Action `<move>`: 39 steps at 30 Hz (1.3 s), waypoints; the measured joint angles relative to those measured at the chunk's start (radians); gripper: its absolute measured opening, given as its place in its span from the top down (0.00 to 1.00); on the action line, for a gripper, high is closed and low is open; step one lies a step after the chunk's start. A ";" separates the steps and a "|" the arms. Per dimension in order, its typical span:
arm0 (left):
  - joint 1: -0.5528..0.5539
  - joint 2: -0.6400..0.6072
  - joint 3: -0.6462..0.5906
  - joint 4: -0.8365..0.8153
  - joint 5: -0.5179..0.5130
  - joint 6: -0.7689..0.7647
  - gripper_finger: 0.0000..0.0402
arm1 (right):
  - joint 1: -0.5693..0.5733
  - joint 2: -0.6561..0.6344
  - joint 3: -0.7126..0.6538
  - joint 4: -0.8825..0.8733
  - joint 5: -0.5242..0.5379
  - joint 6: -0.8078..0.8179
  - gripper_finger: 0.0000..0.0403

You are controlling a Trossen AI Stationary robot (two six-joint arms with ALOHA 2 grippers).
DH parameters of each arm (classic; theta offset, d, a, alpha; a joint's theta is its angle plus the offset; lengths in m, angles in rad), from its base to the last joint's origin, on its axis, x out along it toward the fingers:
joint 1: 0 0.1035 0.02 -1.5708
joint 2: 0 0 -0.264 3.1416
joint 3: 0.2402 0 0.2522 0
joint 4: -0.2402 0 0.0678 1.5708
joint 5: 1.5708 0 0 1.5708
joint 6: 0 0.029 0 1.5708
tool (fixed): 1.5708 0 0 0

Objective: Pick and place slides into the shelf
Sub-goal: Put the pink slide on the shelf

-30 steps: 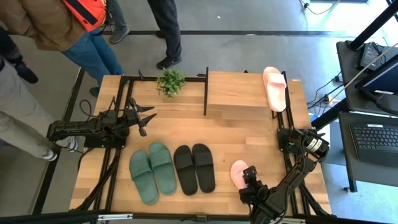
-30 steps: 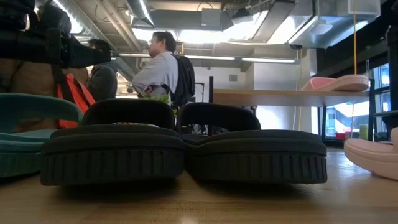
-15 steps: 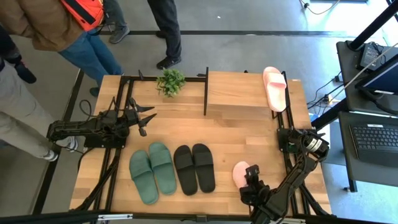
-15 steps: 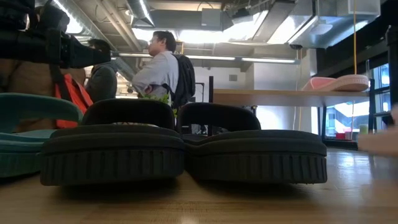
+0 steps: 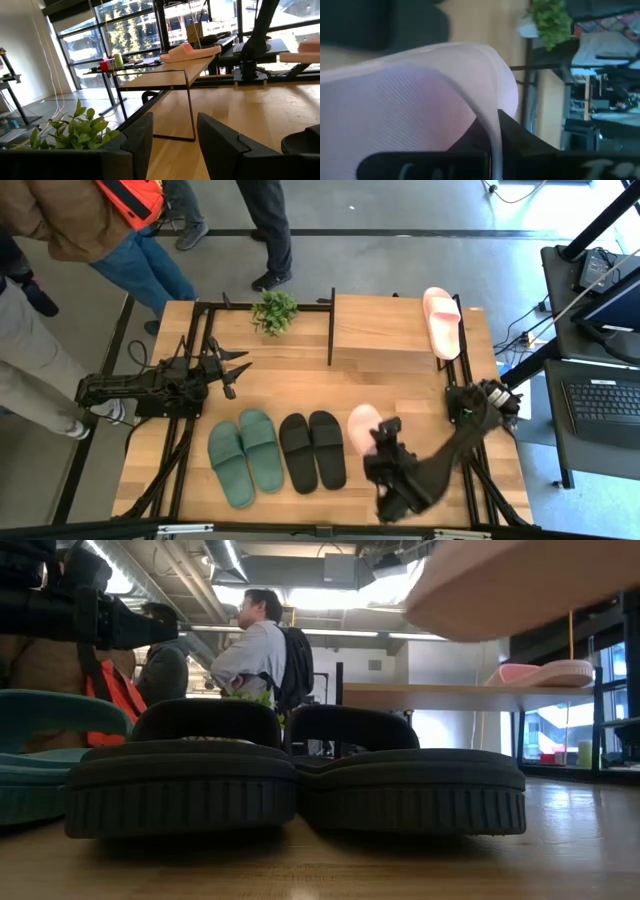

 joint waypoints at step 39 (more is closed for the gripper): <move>0.000 0.000 0.000 0.000 -0.001 0.002 0.64 | -0.851 -0.543 -0.198 0.118 0.202 -0.782 0.97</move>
